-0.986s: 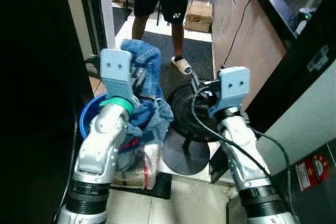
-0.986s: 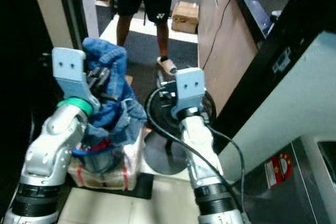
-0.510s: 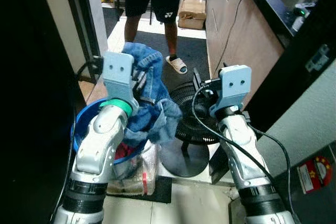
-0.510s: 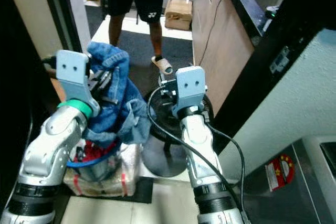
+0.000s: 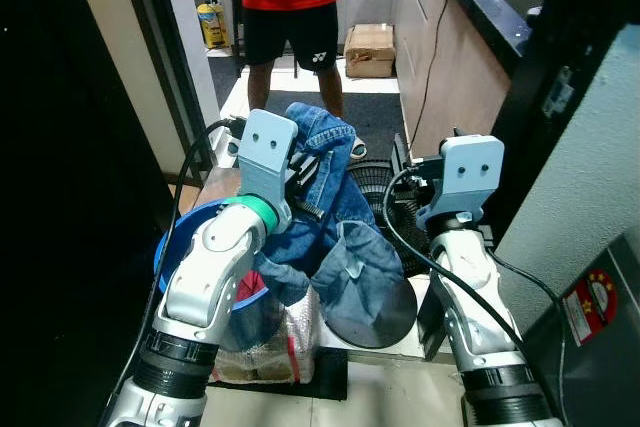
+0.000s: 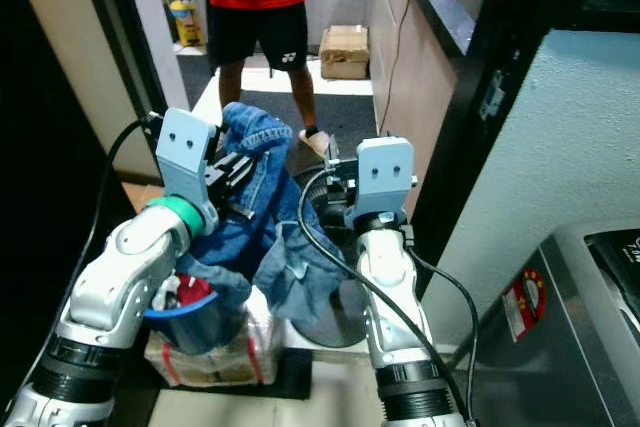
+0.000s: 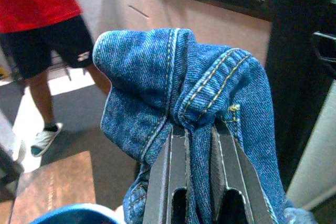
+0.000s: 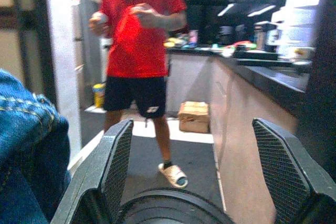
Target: Clothes washing
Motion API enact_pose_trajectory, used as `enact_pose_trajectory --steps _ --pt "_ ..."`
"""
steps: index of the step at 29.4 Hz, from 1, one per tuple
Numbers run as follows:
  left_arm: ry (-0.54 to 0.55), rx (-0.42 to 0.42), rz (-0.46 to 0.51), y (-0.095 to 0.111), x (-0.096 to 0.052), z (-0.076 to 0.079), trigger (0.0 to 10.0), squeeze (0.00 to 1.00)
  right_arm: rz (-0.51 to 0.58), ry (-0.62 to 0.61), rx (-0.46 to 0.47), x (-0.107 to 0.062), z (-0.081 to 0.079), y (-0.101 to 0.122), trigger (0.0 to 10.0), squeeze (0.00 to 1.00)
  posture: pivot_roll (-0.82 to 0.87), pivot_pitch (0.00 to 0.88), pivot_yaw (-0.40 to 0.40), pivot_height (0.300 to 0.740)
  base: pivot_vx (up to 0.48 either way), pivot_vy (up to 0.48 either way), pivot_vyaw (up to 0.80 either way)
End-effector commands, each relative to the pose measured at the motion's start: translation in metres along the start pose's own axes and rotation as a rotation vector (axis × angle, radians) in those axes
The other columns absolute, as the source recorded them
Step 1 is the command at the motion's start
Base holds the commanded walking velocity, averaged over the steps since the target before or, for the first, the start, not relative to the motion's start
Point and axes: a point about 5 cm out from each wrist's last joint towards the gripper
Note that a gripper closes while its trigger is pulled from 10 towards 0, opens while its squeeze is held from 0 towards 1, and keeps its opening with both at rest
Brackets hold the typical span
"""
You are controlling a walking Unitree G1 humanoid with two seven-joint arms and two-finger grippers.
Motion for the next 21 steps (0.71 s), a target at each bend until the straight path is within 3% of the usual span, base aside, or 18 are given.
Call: enact_pose_trajectory --steps 1,9,16,21 --pt "-0.020 0.024 0.080 0.017 0.005 0.001 10.0 0.00 0.003 -0.032 -0.001 -0.003 0.006 0.000 10.0 0.00 0.01 0.000 0.150 0.740 0.000 0.000 -0.80" --pt "0.006 0.044 0.150 0.035 0.009 -0.009 10.0 0.00 0.063 -0.021 0.046 0.004 0.001 0.014 10.0 0.00 0.03 0.000 0.130 0.740 0.000 0.000 -0.80" --pt "0.029 0.053 0.167 0.038 0.006 -0.015 10.0 0.00 0.091 -0.017 0.088 0.009 -0.002 0.021 10.0 0.00 0.04 0.000 0.120 0.740 0.000 0.000 -0.80" --pt "0.071 0.096 0.205 0.048 0.006 -0.031 10.0 0.00 0.205 -0.043 0.131 0.016 -0.002 0.048 10.0 0.00 0.06 0.000 0.118 0.740 0.000 0.000 -0.80"
Point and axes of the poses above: a point about 5 cm out from each wrist's last joint towards the gripper, its own x axis pointing out of the wrist towards the gripper, its own y axis along the axis of the wrist's last joint, z = x × y, and after that the axes turned 5 degrees about x, right-handed
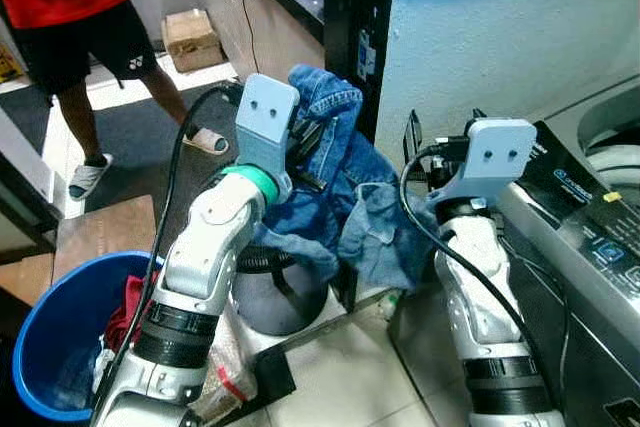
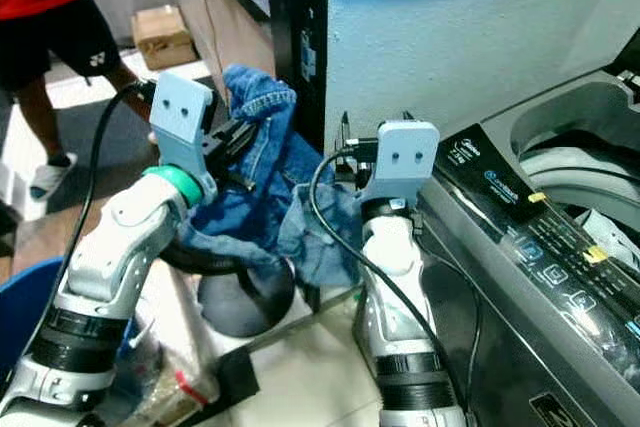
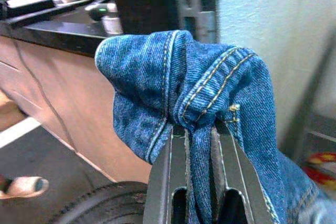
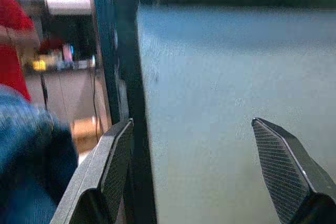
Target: Clothes washing
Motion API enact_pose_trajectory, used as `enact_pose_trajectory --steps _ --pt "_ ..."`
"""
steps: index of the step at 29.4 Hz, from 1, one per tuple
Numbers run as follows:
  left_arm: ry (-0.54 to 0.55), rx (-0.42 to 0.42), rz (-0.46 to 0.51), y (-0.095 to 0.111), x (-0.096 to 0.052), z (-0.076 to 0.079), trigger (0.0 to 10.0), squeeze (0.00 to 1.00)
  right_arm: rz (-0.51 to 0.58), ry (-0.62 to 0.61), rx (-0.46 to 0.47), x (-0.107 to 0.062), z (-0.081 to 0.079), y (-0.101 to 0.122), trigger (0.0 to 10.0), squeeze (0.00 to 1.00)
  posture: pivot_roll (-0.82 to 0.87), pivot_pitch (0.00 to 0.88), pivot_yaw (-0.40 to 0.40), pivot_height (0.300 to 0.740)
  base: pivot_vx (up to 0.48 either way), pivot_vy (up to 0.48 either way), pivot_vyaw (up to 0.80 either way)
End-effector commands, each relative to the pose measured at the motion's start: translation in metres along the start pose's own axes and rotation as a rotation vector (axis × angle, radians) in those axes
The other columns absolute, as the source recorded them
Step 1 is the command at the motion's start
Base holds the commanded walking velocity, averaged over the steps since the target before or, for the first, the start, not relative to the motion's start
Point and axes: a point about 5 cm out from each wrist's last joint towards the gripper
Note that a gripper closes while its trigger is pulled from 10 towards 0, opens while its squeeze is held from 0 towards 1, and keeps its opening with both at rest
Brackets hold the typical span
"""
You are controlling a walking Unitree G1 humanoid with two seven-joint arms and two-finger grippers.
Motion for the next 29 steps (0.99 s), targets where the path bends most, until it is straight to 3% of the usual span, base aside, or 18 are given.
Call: enact_pose_trajectory --steps 1,3,6,15,29 --pt "0.008 0.016 0.083 0.017 0.004 -0.004 10.0 0.00 0.051 -0.028 0.008 0.002 0.004 0.010 10.0 0.00 0.06 0.000 0.118 0.740 0.000 0.000 -0.80" --pt "0.008 0.016 0.083 0.017 0.004 -0.004 10.0 0.00 0.051 -0.028 0.008 0.002 0.004 0.010 10.0 0.00 0.06 0.000 0.118 0.740 0.000 0.000 -0.80" --pt "0.041 0.037 0.095 0.023 0.007 -0.018 10.0 0.00 0.101 -0.040 0.010 0.008 0.003 0.020 10.0 0.00 0.06 0.000 0.120 0.740 0.000 0.000 -0.80" --pt "0.031 0.030 0.087 0.020 0.006 -0.013 10.0 0.00 0.062 -0.052 0.012 0.004 0.005 0.012 10.0 0.00 0.06 0.000 0.121 0.740 0.000 0.000 -0.80" --pt "0.030 0.022 0.083 0.018 0.006 -0.013 10.0 0.00 0.090 -0.056 0.012 0.006 0.006 0.017 10.0 0.00 0.06 0.000 0.119 0.740 0.000 0.000 -0.80"
Point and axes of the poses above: a point about 5 cm out from each wrist's last joint towards the gripper, its own x axis pointing out of the wrist towards the gripper, its own y axis along the axis of the wrist's last joint, z = x × y, and after that the axes turned 5 degrees about x, right-handed
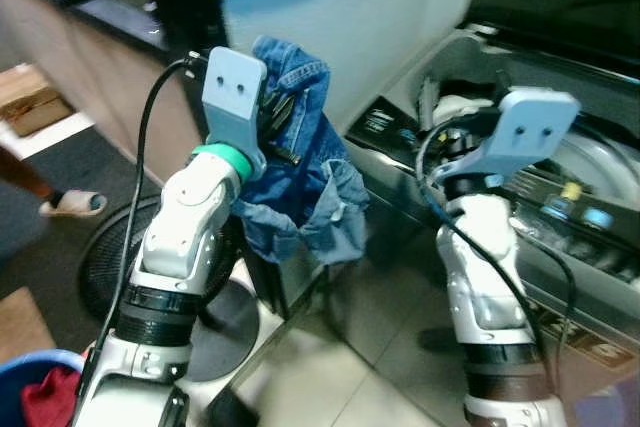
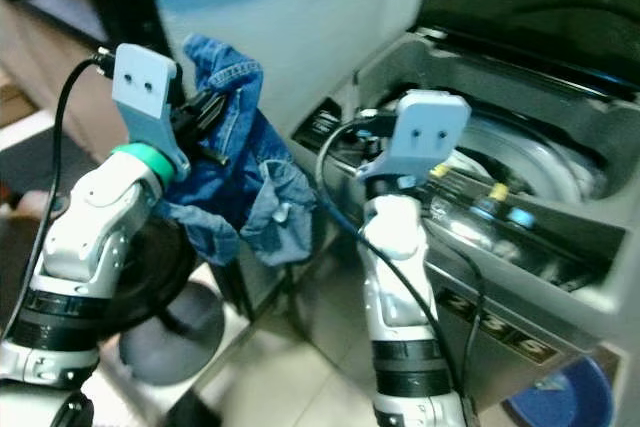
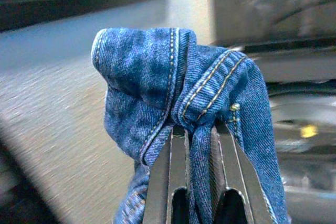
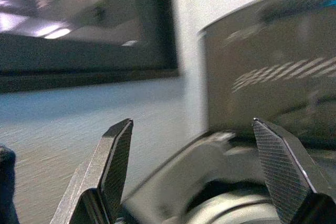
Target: Clothes washing
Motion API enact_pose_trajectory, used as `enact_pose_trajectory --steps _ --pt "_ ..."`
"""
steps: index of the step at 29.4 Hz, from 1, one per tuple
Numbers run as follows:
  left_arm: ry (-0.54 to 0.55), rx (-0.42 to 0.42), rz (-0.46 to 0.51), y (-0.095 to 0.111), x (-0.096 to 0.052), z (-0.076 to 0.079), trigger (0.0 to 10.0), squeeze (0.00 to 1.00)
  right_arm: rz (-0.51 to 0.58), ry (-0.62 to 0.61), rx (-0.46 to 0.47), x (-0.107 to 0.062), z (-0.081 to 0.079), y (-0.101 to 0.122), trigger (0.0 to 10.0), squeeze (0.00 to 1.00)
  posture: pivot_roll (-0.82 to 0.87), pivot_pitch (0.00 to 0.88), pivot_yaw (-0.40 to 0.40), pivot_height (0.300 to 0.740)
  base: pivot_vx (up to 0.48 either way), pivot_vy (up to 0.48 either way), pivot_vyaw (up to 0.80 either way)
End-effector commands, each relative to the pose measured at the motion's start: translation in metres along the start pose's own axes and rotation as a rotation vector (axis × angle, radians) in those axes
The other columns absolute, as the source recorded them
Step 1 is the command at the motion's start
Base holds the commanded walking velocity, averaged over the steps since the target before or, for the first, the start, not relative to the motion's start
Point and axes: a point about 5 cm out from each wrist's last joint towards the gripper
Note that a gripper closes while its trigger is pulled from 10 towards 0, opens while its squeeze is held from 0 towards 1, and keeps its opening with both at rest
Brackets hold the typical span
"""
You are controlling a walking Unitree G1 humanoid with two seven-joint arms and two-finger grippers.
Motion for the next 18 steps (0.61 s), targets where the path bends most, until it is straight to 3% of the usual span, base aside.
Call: enact_pose_trajectory --steps 1,10,18 --pt "0.014 0.004 0.031 0.006 -0.001 -0.005 10.0 0.00 0.005 0.012 0.014 -0.001 -0.006 0.001 10.0 0.00 0.06 0.000 0.119 0.740 0.000 0.000 -0.80" --pt "0.012 -0.004 0.029 0.005 -0.002 -0.002 10.0 0.00 0.036 0.047 0.032 0.002 -0.013 0.007 10.0 0.00 0.07 0.000 0.109 0.740 0.000 0.000 -0.80" --pt "0.065 -0.022 0.039 0.003 -0.008 0.006 10.0 0.00 0.070 0.213 0.017 -0.002 -0.036 0.012 10.0 0.00 0.08 0.000 0.086 0.740 0.000 0.000 -0.80"
Point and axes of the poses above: a point about 5 cm out from each wrist's last joint towards the gripper, its own x axis pointing out of the wrist towards the gripper, its own y axis along the axis of the wrist's last joint, z = x × y, and after that the axes turned 5 degrees about x, right-handed
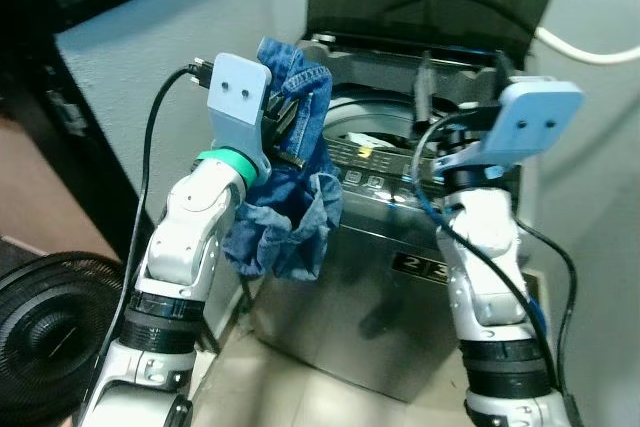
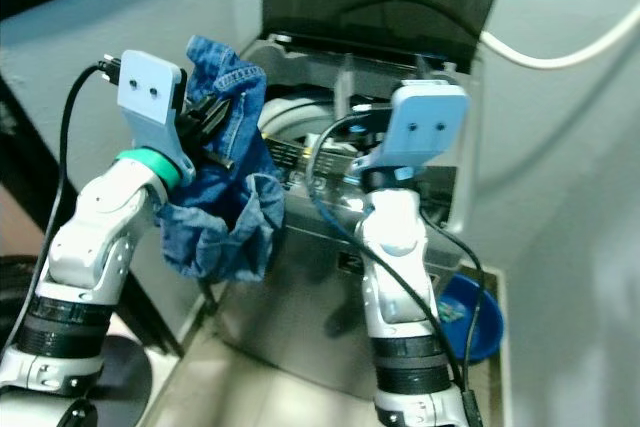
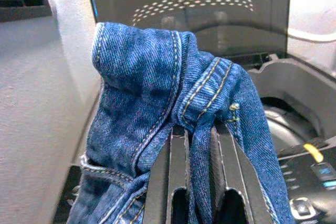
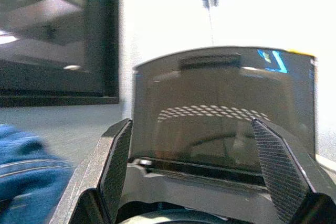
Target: Clothes washing
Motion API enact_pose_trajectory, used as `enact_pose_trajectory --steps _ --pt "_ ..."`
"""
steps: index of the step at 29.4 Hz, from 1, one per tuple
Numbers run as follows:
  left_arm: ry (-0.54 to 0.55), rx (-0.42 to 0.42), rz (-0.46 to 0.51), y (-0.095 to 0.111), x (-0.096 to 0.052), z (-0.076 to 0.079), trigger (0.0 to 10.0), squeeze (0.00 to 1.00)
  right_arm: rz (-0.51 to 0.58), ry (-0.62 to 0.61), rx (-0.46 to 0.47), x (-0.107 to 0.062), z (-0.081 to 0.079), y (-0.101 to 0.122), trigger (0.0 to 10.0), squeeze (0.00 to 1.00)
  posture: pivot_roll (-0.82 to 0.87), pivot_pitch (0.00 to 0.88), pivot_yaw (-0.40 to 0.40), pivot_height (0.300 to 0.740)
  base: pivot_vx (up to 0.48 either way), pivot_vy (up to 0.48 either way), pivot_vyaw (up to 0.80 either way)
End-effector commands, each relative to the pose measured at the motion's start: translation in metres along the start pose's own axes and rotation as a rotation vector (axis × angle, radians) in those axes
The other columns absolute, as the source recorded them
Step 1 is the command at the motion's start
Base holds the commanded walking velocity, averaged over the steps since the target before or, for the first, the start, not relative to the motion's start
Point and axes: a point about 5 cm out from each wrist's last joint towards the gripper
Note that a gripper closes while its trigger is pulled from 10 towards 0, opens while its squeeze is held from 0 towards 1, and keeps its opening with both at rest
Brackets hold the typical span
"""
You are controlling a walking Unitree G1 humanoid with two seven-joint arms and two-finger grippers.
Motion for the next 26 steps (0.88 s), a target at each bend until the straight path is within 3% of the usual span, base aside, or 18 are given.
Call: enact_pose_trajectory --steps 1,10,14,18,21,26 --pt "0.023 0.021 0.056 0.011 -0.001 0.002 10.0 0.00 0.013 0.026 -0.004 -0.001 -0.002 0.002 10.0 0.00 0.08 0.000 0.082 0.740 0.000 0.000 -0.80" --pt "0.176 0.137 0.136 0.019 -0.006 -0.003 10.0 0.00 0.006 0.219 0.023 -0.003 -0.029 0.001 10.0 0.00 0.09 0.000 0.070 0.740 0.000 0.000 -0.80" --pt "0.315 0.161 0.162 0.024 -0.009 -0.011 10.0 0.00 -0.018 0.319 0.028 -0.008 -0.042 -0.004 10.0 0.00 0.10 0.000 0.041 0.740 0.000 0.000 0.00" --pt "0.345 0.172 0.168 0.025 -0.010 -0.013 10.0 0.00 -0.024 0.332 0.029 -0.009 -0.044 -0.006 10.0 0.00 0.10 0.000 0.041 0.740 0.000 0.000 0.00" --pt "0.455 0.224 0.176 0.028 -0.015 -0.021 10.0 0.00 -0.039 0.348 0.038 -0.010 -0.046 -0.009 10.0 0.00 0.11 0.000 0.024 0.740 0.480 0.000 0.00" --pt "0.488 0.248 0.178 0.029 -0.017 -0.024 10.0 0.00 -0.049 0.346 0.042 -0.010 -0.045 -0.011 10.0 0.00 0.12 0.000 0.018 0.740 0.480 0.000 0.00"
Point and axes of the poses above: a point about 5 cm out from each wrist's last joint towards the gripper, its own x axis pointing out of the wrist towards the gripper, its own y axis along the axis of the wrist's last joint, z = x × y, and after that the axes turned 5 degrees about x, right-handed
